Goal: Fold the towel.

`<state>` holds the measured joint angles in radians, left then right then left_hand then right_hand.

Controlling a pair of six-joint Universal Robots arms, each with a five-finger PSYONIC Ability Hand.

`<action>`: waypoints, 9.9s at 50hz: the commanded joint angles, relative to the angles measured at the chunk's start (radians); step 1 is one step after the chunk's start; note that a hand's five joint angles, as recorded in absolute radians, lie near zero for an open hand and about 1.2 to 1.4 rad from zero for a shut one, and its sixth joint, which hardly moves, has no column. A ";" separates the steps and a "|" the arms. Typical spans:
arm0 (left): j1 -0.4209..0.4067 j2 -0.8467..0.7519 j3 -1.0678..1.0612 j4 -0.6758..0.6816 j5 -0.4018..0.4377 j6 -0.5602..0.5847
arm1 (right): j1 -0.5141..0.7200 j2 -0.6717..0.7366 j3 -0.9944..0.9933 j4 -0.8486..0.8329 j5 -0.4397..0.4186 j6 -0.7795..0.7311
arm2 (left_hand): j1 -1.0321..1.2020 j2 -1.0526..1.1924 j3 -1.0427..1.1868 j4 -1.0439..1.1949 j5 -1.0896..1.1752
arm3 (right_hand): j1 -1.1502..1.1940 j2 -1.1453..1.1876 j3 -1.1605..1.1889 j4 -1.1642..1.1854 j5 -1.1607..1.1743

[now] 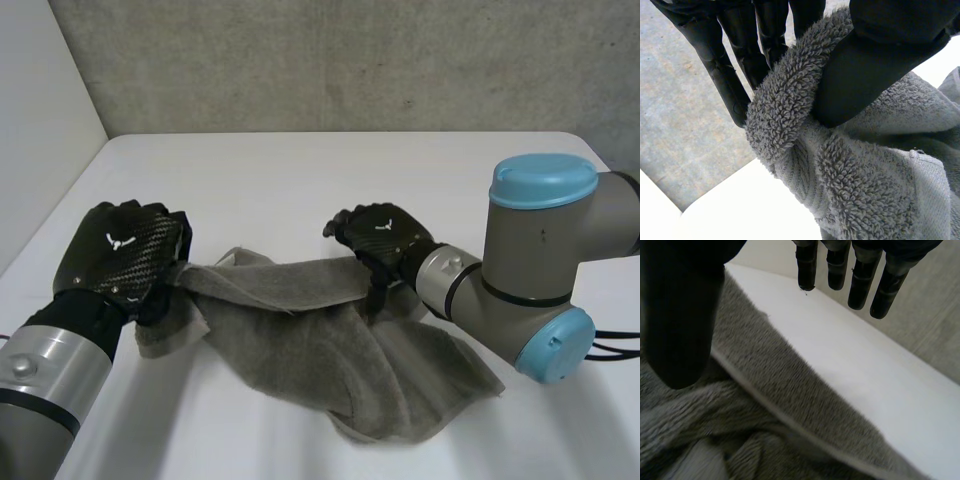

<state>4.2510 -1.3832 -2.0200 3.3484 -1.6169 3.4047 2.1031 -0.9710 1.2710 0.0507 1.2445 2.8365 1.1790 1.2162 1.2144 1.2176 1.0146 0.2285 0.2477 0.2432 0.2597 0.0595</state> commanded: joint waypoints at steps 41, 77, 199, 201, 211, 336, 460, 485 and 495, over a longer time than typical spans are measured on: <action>0.091 0.000 0.113 0.075 0.009 -0.027 | -0.011 0.178 -0.243 -0.259 0.164 0.029 | 0.217 0.180 0.182 0.179 0.207 | 1.168 1.149 1.153 1.137 1.162; 0.207 -0.507 0.152 0.557 0.132 -0.124 | -0.103 -0.121 0.244 -0.290 0.090 -0.310 | 0.217 0.180 0.182 0.179 0.207 | 1.168 1.149 1.153 1.137 1.162; 0.300 -0.320 0.121 0.025 0.216 -0.153 | -0.321 -0.315 0.061 0.565 0.032 -0.664 | 0.217 0.180 0.182 0.179 0.207 | 1.168 1.149 1.153 1.137 1.162; 0.302 -0.443 0.185 0.026 0.216 -0.105 | -0.309 -0.266 0.051 0.546 0.036 -0.664 | 0.217 0.180 0.182 0.179 0.207 | 1.168 1.149 1.153 1.137 1.162; 0.227 -0.602 0.628 0.112 0.216 -0.031 | -0.198 -0.098 -0.280 -0.040 0.220 -0.537 | 0.217 0.180 0.182 0.179 0.207 | 1.168 1.149 1.153 1.137 1.162; 0.121 -0.751 0.211 0.542 0.266 0.143 | -0.445 -0.512 0.599 -0.258 0.016 0.078 | -0.402 -0.439 -0.437 -0.440 -0.412 | 1.168 1.149 1.153 1.137 1.162; 0.245 -0.645 0.791 0.634 0.275 0.138 | -0.382 -0.262 -0.101 -0.631 0.217 -0.170 | 0.217 0.180 0.182 0.179 0.207 | 1.168 1.149 1.153 1.137 1.162; 0.371 -0.537 0.126 0.459 0.515 0.034 | -0.431 -0.322 0.365 -0.091 0.047 -0.477 | 0.217 0.180 0.182 0.179 0.207 | 1.168 1.149 1.153 1.137 1.162; 0.438 -0.511 -0.023 0.344 0.583 0.265 | -0.505 -0.347 0.525 -0.043 -0.007 -0.526 | 0.217 0.180 0.182 0.179 0.207 | 1.168 1.149 1.153 1.137 1.162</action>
<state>4.6599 -1.9165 -1.9921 3.7742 -1.0444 3.5458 1.6475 -1.2929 1.7509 -0.0310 1.2510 2.3175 1.1686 1.2180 1.2176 1.2185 1.0322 1.3445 1.3360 1.3447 1.3432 1.1874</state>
